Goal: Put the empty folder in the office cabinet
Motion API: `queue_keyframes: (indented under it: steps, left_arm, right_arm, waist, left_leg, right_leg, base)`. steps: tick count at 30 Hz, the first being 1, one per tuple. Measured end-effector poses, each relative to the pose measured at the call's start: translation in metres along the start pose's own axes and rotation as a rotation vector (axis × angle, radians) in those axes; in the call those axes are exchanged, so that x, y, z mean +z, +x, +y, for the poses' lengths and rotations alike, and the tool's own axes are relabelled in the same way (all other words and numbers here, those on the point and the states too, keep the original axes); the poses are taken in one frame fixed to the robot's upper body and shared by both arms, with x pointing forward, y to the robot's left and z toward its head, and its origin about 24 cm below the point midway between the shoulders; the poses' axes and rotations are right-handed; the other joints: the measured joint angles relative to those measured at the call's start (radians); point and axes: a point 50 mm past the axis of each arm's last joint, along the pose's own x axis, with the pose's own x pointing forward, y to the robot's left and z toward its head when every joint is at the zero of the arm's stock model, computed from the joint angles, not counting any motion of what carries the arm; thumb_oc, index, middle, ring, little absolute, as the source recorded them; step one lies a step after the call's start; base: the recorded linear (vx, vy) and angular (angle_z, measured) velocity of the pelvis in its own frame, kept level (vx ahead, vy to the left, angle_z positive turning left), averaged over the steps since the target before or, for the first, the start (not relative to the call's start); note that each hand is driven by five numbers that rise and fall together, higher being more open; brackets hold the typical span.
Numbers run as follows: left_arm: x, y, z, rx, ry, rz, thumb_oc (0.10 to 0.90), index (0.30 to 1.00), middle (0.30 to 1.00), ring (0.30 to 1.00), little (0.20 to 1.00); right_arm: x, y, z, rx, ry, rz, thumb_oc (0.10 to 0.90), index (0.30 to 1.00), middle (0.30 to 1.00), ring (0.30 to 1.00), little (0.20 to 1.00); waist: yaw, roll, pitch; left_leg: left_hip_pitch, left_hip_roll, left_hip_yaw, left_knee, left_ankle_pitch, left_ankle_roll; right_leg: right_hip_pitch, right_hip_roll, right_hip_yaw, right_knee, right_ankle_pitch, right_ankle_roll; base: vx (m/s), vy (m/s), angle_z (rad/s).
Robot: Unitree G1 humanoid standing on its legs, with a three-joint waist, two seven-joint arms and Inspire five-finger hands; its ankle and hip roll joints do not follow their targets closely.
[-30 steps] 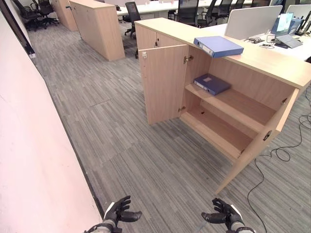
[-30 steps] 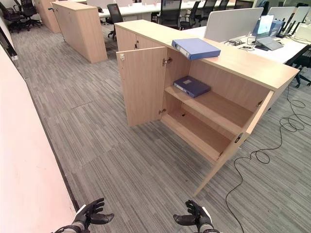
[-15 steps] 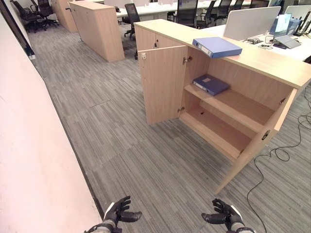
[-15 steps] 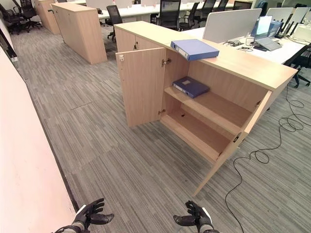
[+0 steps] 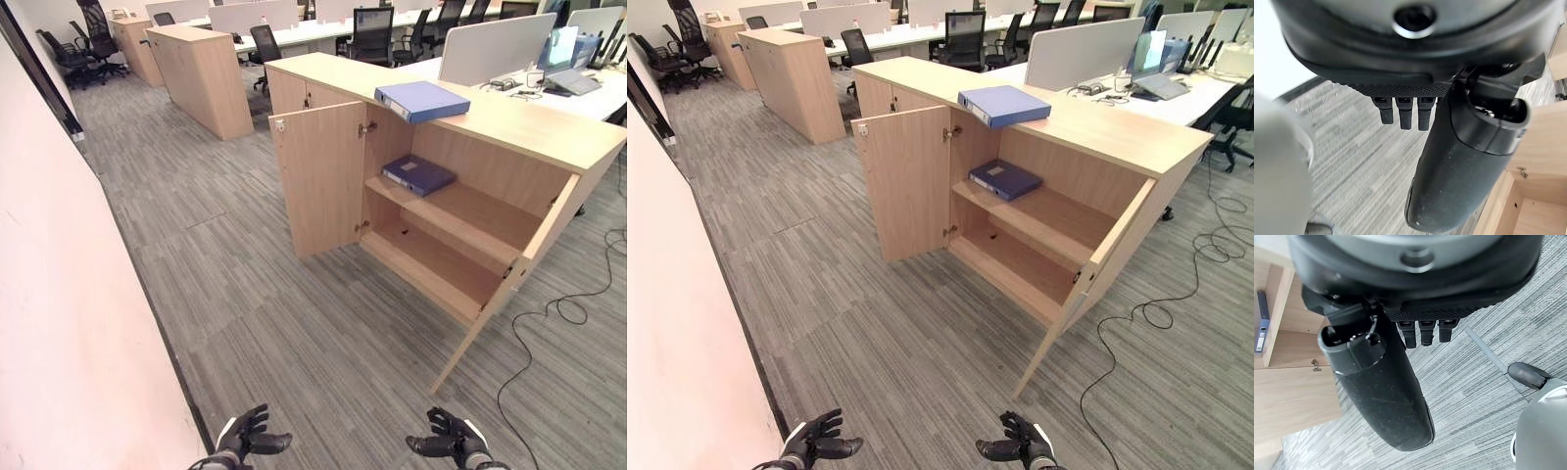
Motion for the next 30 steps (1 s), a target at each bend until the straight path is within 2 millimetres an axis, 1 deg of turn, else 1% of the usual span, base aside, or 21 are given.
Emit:
queue_keyframes:
  steps: [2, 3, 5, 7, 8, 9, 11, 12, 13, 15, 18, 19, 21, 22, 23, 24, 25, 27, 28, 29, 30]
  left_arm:
    - [-0.001, 0.000, -0.004, -0.010, 0.002, 0.004, 0.800, 0.900, 0.900, 0.900, 0.900]
    - [0.001, 0.001, -0.007, -0.022, 0.007, -0.001, 0.800, 0.900, 0.900, 0.900, 0.900]
    - [0.003, 0.002, -0.007, -0.020, 0.009, -0.006, 0.800, 0.900, 0.900, 0.900, 0.900]
    - [0.002, 0.002, -0.006, -0.009, -0.016, -0.003, 0.800, 0.900, 0.900, 0.900, 0.900]
    - [0.004, 0.002, -0.005, -0.005, -0.026, -0.005, 0.800, 0.900, 0.900, 0.900, 0.900]
    - [0.006, 0.003, -0.006, -0.006, -0.029, -0.010, 0.800, 0.900, 0.900, 0.900, 0.900]
    - [0.013, 0.005, -0.004, 0.000, -0.029, -0.026, 0.800, 0.900, 0.900, 0.900, 0.900]
    - [0.017, 0.007, -0.002, 0.004, -0.027, -0.036, 0.800, 0.900, 0.900, 0.900, 0.900]
    - [0.022, 0.008, 0.008, 0.039, -0.020, -0.043, 0.800, 0.900, 0.900, 0.900, 0.900]
    - [0.027, 0.007, 0.021, 0.074, -0.001, -0.049, 0.800, 0.900, 0.900, 0.900, 0.900]
    - [0.022, 0.005, 0.029, 0.097, 0.000, -0.033, 0.800, 0.900, 0.900, 0.900, 0.900]
    - [0.021, 0.005, 0.029, 0.103, 0.003, -0.025, 0.800, 0.900, 0.900, 0.900, 0.900]
    - [0.020, 0.005, 0.027, 0.098, 0.012, -0.021, 0.800, 0.900, 0.900, 0.900, 0.900]
    - [0.019, 0.005, 0.027, 0.099, 0.015, -0.018, 0.800, 0.900, 0.900, 0.900, 0.900]
    - [0.021, 0.006, 0.024, 0.084, 0.023, -0.021, 0.800, 0.900, 0.900, 0.900, 0.900]
    - [0.021, 0.006, 0.020, 0.072, 0.028, -0.023, 0.800, 0.900, 0.900, 0.900, 0.900]
    - [0.021, 0.007, 0.016, 0.062, 0.022, -0.025, 0.800, 0.900, 0.900, 0.900, 0.900]
    - [0.022, 0.007, 0.016, 0.069, 0.013, -0.025, 0.800, 0.900, 0.900, 0.900, 0.900]
    - [0.026, 0.008, 0.016, 0.068, 0.014, -0.036, 0.800, 0.900, 0.900, 0.900, 0.900]
    - [0.036, 0.011, 0.017, 0.067, 0.020, -0.056, 0.800, 0.900, 0.900, 0.900, 0.900]
    - [0.039, 0.012, 0.017, 0.069, 0.024, -0.065, 0.800, 0.900, 0.900, 0.900, 0.900]
  right_arm:
    - [-0.003, 0.000, -0.001, -0.002, -0.003, 0.014, 0.800, 0.900, 0.900, 0.900, 0.900]
    - [-0.006, -0.001, -0.002, -0.010, -0.004, 0.030, 0.800, 0.900, 0.900, 0.900, 0.900]
    - [-0.005, 0.000, -0.004, -0.009, -0.016, 0.031, 0.800, 0.900, 0.900, 0.900, 0.900]
    - [0.002, 0.003, -0.005, -0.008, -0.028, 0.019, 0.800, 0.900, 0.900, 0.900, 0.900]
    - [0.004, 0.004, -0.005, -0.007, -0.031, 0.013, 0.800, 0.900, 0.900, 0.900, 0.900]
    - [0.006, 0.004, -0.007, -0.009, -0.039, 0.009, 0.800, 0.900, 0.900, 0.900, 0.900]
    - [0.014, 0.007, -0.008, -0.005, -0.064, -0.005, 0.800, 0.900, 0.900, 0.900, 0.900]
    - [0.015, 0.008, -0.008, -0.004, -0.072, -0.004, 0.800, 0.900, 0.900, 0.900, 0.900]
    - [0.013, 0.011, 0.005, 0.024, -0.066, 0.014, 0.800, 0.900, 0.900, 0.900, 0.900]
    - [0.008, 0.011, 0.018, 0.061, -0.051, 0.027, 0.800, 0.900, 0.900, 0.900, 0.900]
    - [0.012, 0.013, 0.027, 0.081, -0.038, 0.012, 0.800, 0.900, 0.900, 0.900, 0.900]
    - [0.013, 0.013, 0.028, 0.082, -0.032, 0.009, 0.800, 0.900, 0.900, 0.900, 0.900]
    - [0.013, 0.013, 0.027, 0.081, -0.033, 0.013, 0.800, 0.900, 0.900, 0.900, 0.900]
    - [0.013, 0.015, 0.029, 0.079, -0.031, 0.021, 0.800, 0.900, 0.900, 0.900, 0.900]
    - [0.014, 0.015, 0.027, 0.073, -0.028, 0.019, 0.800, 0.900, 0.900, 0.900, 0.900]
    - [0.017, 0.016, 0.023, 0.063, -0.031, 0.013, 0.800, 0.900, 0.900, 0.900, 0.900]
    - [0.025, 0.018, 0.020, 0.054, -0.033, -0.005, 0.800, 0.900, 0.900, 0.900, 0.900]
    - [0.027, 0.018, 0.024, 0.067, -0.033, -0.015, 0.800, 0.900, 0.900, 0.900, 0.900]
    - [0.030, 0.020, 0.026, 0.074, -0.039, -0.019, 0.800, 0.900, 0.900, 0.900, 0.900]
    - [0.036, 0.022, 0.032, 0.089, -0.040, -0.035, 0.800, 0.900, 0.900, 0.900, 0.900]
    - [0.039, 0.023, 0.036, 0.097, -0.035, -0.043, 0.800, 0.900, 0.900, 0.900, 0.900]
  waist:
    - [-0.009, 0.001, 0.003]
    - [-0.009, -0.002, 0.004]
    - [-0.006, -0.002, 0.012]
    - [-0.002, -0.007, 0.040]
    - [-0.006, 0.005, 0.045]
    - [-0.009, 0.003, 0.060]
    - [-0.010, 0.017, 0.077]
    - [-0.006, 0.022, 0.086]
    - [0.009, -0.039, 0.082]
    - [0.018, -0.079, 0.081]
    - [0.030, -0.066, 0.074]
    - [0.041, -0.039, 0.072]
    - [0.045, -0.014, 0.062]
    - [0.044, -0.015, 0.057]
    - [0.050, -0.002, 0.046]
    - [0.048, -0.004, 0.045]
    - [0.051, -0.010, 0.035]
    - [0.040, -0.048, 0.006]
    - [0.045, -0.055, 0.004]
    - [0.047, -0.073, 0.003]
    - [0.050, -0.087, 0.002]
  left_leg:
    - [0.007, 0.030, -0.005, -0.096, 0.026, 0.001]
    - [-0.003, 0.059, -0.025, -0.200, 0.082, -0.012]
    - [0.007, 0.088, -0.076, -0.365, 0.139, -0.015]
    - [0.035, 0.100, -0.105, -0.421, 0.169, -0.015]
    - [0.038, 0.100, -0.105, -0.421, 0.178, -0.010]
    - [0.040, 0.107, -0.104, -0.423, 0.199, 0.005]
    - [0.028, 0.133, -0.055, -0.420, 0.170, 0.046]
    - [0.026, 0.124, -0.056, -0.417, 0.179, 0.067]
    - [0.010, 0.082, -0.053, -0.394, 0.164, 0.057]
    - [0.015, 0.028, -0.053, -0.389, 0.149, 0.058]
    - [0.011, 0.021, -0.044, -0.351, 0.110, 0.052]
    - [0.002, 0.035, -0.038, -0.295, 0.084, 0.050]
    - [-0.009, 0.042, -0.042, -0.251, 0.059, 0.053]
    - [-0.047, 0.056, -0.058, -0.190, 0.030, 0.040]
    - [-0.069, 0.044, -0.060, -0.199, 0.028, 0.036]
    - [-0.075, 0.030, -0.059, -0.229, 0.027, 0.037]
    - [-0.066, -0.046, -0.060, -0.264, 0.008, 0.063]
    - [-0.046, -0.116, -0.026, -0.291, 0.003, 0.082]
    - [-0.046, -0.118, -0.019, -0.275, -0.023, 0.091]
    - [-0.059, -0.115, -0.002, -0.212, -0.038, 0.100]
    - [-0.087, -0.103, -0.006, -0.128, -0.043, 0.113]
  right_leg:
    - [0.004, 0.019, -0.009, 0.001, -0.008, -0.009]
    - [-0.005, 0.034, -0.008, 0.012, -0.018, -0.008]
    - [-0.037, 0.050, 0.002, 0.047, -0.026, -0.012]
    - [-0.059, 0.052, 0.029, 0.111, -0.059, -0.028]
    - [-0.064, 0.053, 0.029, 0.136, -0.068, -0.029]
    - [-0.077, 0.046, 0.034, 0.184, -0.091, -0.017]
    - [-0.152, 0.021, 0.049, 0.350, -0.175, -0.003]
    - [-0.197, -0.001, 0.069, 0.435, -0.212, 0.011]
    - [-0.241, -0.067, 0.096, 0.515, -0.247, 0.035]
    - [-0.253, -0.120, 0.104, 0.532, -0.253, 0.056]
    - [-0.220, -0.125, 0.126, 0.474, -0.240, 0.072]
    - [-0.205, -0.122, 0.131, 0.444, -0.222, 0.074]
    - [-0.193, -0.124, 0.134, 0.418, -0.202, 0.078]
    - [-0.176, -0.127, 0.137, 0.387, -0.193, 0.084]
    - [-0.164, -0.133, 0.141, 0.355, -0.193, 0.091]
    - [-0.168, -0.148, 0.146, 0.355, -0.183, 0.107]
    - [-0.187, -0.198, 0.174, 0.371, -0.193, 0.140]
    - [-0.204, -0.250, 0.181, 0.388, -0.156, 0.162]
    - [-0.210, -0.260, 0.170, 0.388, -0.130, 0.159]
    - [-0.227, -0.283, 0.169, 0.402, -0.081, 0.097]
    - [-0.224, -0.295, 0.168, 0.390, -0.043, 0.067]
  base:
    - [0.19, 0.169, 0.16]
    - [0.21, 0.176, 0.10]
    - [0.24, 0.107, -0.08]
    - [0.24, 0.094, -0.32]
    - [0.23, 0.100, -0.26]
    - [0.25, 0.106, -0.19]
    - [0.26, 0.134, -0.22]
    - [0.32, 0.155, -0.19]
    - [0.38, 0.165, -0.10]
    - [0.45, 0.187, 0.09]
    - [0.53, 0.186, -0.05]
    - [0.53, 0.199, -0.14]
    - [0.42, 0.190, -0.07]
    - [0.61, 0.355, 0.04]
    - [0.61, 0.368, -0.01]
    - [0.39, 0.279, -0.29]
    - [0.26, 0.180, -0.37]
    - [0.35, 0.249, -0.26]
    - [0.31, 0.282, -0.24]
    - [0.30, 0.281, -0.28]
    - [0.29, 0.286, -0.17]
